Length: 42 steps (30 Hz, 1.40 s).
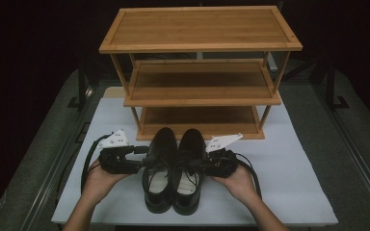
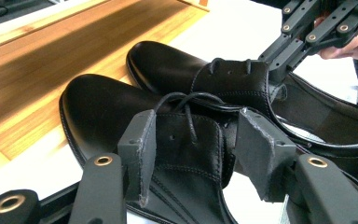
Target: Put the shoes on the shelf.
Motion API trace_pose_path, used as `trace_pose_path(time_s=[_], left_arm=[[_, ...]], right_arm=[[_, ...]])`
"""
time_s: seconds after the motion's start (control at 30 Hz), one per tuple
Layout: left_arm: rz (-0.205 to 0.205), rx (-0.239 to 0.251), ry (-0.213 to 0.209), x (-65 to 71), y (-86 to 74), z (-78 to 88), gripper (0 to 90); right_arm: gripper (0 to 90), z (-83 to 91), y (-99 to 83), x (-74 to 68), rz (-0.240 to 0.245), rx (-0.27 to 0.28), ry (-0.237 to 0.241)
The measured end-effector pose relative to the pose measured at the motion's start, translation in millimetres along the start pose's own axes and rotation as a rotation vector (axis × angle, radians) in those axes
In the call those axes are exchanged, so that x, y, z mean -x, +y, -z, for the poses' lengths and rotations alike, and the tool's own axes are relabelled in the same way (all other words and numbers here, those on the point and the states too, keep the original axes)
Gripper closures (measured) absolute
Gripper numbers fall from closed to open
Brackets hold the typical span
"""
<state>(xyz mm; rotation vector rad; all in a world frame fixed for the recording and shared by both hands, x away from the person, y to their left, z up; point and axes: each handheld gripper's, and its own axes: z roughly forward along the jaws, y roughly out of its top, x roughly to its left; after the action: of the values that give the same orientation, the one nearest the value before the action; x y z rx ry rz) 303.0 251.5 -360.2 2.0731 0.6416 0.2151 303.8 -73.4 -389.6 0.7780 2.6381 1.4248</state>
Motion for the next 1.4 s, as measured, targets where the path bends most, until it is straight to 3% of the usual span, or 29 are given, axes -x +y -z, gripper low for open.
trace_pose_path(time_s=[0.17, 0.27, 0.37, 0.5, 0.63, 0.93, 1.17, 1.4], left_arm=[[-0.001, -0.027, -0.005, 0.6, -3.5, -8.6, 50.9], [-0.006, -0.051, -0.030, 2.4, -6.3, -14.5, 58.1], [-0.025, -0.060, -0.015, 4.3, -7.6, -16.5, 65.4], [-0.022, -0.067, -0.023, 5.6, -6.8, -16.1, 74.0], [-0.025, -0.076, -0.012, 7.1, -6.1, -14.4, 87.0], [0.015, -0.024, 0.006, 9.5, -6.5, -9.5, 88.4], [0.026, 0.008, 0.066, 11.4, 1.2, -2.5, 88.6], [0.022, 0.030, 0.092, 14.4, 10.9, -1.5, 88.7]], right_arm=[[84.2, 0.1, -0.1, 0.2, 0.001, 0.000, 0.000], [83.9, -0.2, -0.1, 0.2, 0.004, 0.000, 0.001], [83.9, -0.5, -0.1, 0.4, 0.004, -0.001, 0.002], [84.3, -1.2, -0.1, 0.0, 0.005, -0.004, 0.000], [85.7, -2.1, -1.1, 2.5, -0.024, 0.002, 0.017], [87.0, 5.1, -2.6, 5.7, -0.055, 0.043, 0.009], [87.2, 17.6, -4.3, 14.1, -0.076, 0.064, -0.040], [87.2, 30.0, -3.6, 17.3, -0.077, 0.075, -0.062]])
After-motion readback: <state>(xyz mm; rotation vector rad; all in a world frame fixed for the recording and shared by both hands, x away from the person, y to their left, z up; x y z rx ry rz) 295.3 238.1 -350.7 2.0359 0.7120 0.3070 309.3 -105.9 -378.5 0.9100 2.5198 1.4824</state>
